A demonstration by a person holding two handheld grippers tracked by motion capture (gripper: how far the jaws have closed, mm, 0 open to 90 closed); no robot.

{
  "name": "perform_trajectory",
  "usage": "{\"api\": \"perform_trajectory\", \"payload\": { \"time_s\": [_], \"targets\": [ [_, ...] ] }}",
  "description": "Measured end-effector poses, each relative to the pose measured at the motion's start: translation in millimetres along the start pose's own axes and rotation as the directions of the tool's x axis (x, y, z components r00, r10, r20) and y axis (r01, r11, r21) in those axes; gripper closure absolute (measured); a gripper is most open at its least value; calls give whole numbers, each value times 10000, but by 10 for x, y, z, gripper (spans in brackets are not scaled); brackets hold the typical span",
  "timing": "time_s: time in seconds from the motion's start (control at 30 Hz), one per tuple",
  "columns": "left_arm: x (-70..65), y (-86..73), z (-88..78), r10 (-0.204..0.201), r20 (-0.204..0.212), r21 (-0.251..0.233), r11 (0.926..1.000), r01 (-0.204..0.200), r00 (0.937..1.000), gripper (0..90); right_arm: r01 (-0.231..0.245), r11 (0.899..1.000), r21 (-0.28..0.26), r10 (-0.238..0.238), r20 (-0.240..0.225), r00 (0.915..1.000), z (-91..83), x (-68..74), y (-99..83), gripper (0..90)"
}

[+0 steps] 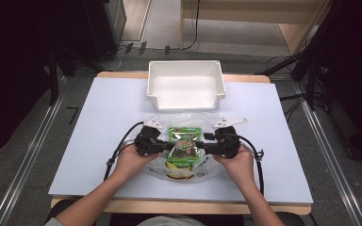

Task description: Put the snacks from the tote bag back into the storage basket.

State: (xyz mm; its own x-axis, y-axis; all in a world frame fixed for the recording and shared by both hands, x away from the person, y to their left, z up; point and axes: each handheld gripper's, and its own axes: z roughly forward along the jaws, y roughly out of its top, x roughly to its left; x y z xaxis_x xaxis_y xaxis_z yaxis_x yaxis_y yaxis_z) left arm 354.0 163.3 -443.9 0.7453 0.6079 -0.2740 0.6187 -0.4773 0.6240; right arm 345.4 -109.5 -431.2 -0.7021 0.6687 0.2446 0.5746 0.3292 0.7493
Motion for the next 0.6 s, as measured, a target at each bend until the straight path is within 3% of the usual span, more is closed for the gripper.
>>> {"api": "perform_trajectory", "payload": {
  "time_s": [0.1, 0.6],
  "targets": [
    [-8, -7, 19, 109, -100, 72, 9999, -109, 9999, 897, 43, 10000, 9, -43, -27, 10000, 8, 9, -1, 495],
    [57, -46, 1, -116, 8, 48, 9999, 116, 9999, 899, 143, 9999, 75, -142, -99, 9998, 44, 65, 2, 485]
  ]
}}
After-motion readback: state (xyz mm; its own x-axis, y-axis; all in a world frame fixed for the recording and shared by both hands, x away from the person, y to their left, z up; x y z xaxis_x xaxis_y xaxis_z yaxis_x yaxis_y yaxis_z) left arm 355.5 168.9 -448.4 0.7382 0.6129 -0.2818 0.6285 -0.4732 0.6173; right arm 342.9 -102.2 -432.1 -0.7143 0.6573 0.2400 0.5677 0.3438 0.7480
